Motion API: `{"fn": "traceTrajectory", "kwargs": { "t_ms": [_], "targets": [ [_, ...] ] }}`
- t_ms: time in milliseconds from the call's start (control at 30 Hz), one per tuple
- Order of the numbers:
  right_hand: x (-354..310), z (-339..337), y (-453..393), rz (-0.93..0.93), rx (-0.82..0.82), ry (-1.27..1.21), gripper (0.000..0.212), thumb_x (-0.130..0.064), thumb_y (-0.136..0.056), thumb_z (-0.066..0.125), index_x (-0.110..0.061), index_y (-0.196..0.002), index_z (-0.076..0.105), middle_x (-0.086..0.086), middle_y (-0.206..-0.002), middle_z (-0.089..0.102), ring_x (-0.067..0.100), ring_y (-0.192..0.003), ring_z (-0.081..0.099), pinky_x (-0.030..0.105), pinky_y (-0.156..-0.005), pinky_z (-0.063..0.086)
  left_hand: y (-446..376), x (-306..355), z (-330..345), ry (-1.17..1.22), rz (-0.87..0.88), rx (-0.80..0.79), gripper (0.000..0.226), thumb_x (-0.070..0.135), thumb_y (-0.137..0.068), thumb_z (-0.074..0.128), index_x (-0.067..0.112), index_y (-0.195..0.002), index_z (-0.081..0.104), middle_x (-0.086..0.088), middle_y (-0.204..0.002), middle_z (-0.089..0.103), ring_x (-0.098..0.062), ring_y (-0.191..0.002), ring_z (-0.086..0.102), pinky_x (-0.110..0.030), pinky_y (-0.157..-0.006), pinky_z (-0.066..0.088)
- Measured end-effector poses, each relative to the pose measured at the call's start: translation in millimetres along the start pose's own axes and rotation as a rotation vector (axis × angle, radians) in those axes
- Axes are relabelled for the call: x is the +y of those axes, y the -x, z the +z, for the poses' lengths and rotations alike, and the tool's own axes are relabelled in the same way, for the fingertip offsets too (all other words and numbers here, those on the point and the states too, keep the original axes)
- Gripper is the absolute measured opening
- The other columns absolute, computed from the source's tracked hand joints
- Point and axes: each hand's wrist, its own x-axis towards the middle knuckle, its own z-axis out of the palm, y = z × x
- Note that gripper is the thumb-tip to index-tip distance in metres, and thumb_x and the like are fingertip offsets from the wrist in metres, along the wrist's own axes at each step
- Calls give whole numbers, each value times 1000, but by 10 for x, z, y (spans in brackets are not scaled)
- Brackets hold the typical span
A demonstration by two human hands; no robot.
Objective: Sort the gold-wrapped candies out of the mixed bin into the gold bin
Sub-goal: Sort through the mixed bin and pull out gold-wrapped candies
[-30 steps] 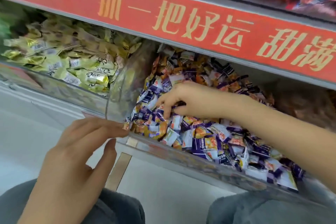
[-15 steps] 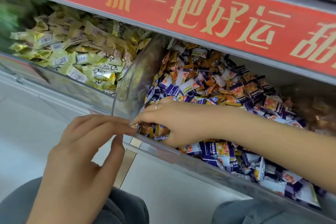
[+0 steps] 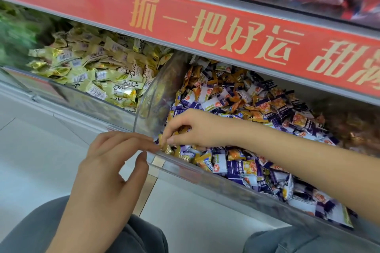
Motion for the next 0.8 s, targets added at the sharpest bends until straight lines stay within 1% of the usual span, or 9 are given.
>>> {"fn": "traceTrajectory", "kwargs": {
  "t_ms": [100, 233, 300, 433, 500, 567, 667, 733, 800],
  "targets": [
    [13, -29, 14, 22, 6, -136, 16, -13, -96, 56, -13, -99, 71, -1, -75, 56, 6, -45, 38, 19, -43, 41, 3, -6, 6, 13, -15, 4, 25, 30, -81, 43, 34, -85, 67, 25, -107, 59, 6, -100, 46, 1, -80, 32],
    [0, -69, 18, 82, 46, -276, 13, -12, -96, 54, -18, -106, 60, 17, -95, 59, 7, -58, 42, 19, -45, 43, 4, -4, 13, 23, -18, 12, 25, 30, -81, 43, 32, -84, 68, 26, -97, 62, 6, -101, 47, 0, -81, 32],
    [-3, -95, 29, 128, 26, -287, 21, -12, -97, 49, -22, -115, 53, 12, -88, 51, 9, -56, 39, 22, -45, 45, 3, -4, 17, 16, -9, 17, 26, 29, -81, 43, 30, -84, 68, 29, -97, 61, 4, -102, 47, -2, -81, 34],
    [-68, -49, 11, 74, -87, 43, 32, -22, -98, 46, -23, -129, 54, -4, -87, 54, 9, -59, 49, 20, -50, 49, -5, -10, 18, 8, 1, 13, 26, 29, -81, 43, 30, -85, 69, 26, -99, 62, 3, -103, 46, -2, -79, 34],
    [-94, -35, -18, 48, -186, 161, 39, -20, -93, 53, -26, -132, 52, -10, -98, 56, 4, -79, 59, 19, -67, 53, -9, -13, 22, 9, -5, 13, 26, 29, -81, 43, 30, -86, 69, 24, -98, 63, 2, -104, 46, -4, -77, 36],
    [-113, -9, -47, -3, -296, 375, 53, -14, -88, 59, -25, -137, 46, -3, -121, 49, 14, -107, 51, 27, -88, 47, -11, -15, 31, 10, -4, 17, 26, 28, -80, 43, 31, -86, 69, 24, -99, 62, 2, -104, 46, -5, -75, 36],
    [-177, 53, -33, -66, -312, 701, 52, -2, -88, 52, -16, -137, 41, 0, -119, 41, 8, -77, 38, 13, -59, 35, -9, -15, 35, 14, -13, 13, 25, 27, -80, 45, 35, -88, 68, 28, -97, 62, 2, -104, 46, -4, -75, 37],
    [-207, 123, 6, -93, -229, 840, 48, 5, -89, 43, -14, -133, 42, 0, -114, 42, 6, -59, 28, 20, -47, 33, -3, -17, 35, 20, -39, 12, 24, 21, -80, 50, 36, -87, 68, 28, -102, 60, 2, -103, 46, -2, -75, 36],
    [-201, 182, 32, -139, -154, 891, 40, 7, -90, 40, -11, -125, 45, 5, -116, 45, 8, -59, 27, 26, -47, 25, -3, -19, 32, 13, -41, 3, 23, 24, -80, 48, 34, -87, 68, 28, -100, 61, 3, -103, 46, -1, -76, 35]
  ]
}}
